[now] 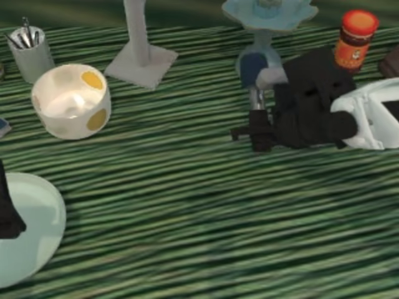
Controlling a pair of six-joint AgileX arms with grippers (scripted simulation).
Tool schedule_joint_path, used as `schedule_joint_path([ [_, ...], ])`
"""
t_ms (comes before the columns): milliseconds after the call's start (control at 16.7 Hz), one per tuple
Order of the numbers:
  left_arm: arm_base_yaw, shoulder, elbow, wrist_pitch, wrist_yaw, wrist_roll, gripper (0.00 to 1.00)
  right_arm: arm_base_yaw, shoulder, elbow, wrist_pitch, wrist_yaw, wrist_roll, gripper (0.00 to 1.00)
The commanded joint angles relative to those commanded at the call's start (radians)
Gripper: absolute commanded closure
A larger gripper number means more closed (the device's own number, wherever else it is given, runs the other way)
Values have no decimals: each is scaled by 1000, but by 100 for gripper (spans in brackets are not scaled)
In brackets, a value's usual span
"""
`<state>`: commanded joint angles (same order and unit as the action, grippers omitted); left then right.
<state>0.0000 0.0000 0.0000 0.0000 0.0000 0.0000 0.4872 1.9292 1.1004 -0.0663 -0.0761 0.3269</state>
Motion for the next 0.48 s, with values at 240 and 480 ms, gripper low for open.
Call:
schedule_joint_path([
  [240,0,0,0,0,0,0,0,-1,-79,-112,378,-83,-118,100],
  [480,0,0,0,0,0,0,0,-3,-175,-205,699,-157,-227,100],
])
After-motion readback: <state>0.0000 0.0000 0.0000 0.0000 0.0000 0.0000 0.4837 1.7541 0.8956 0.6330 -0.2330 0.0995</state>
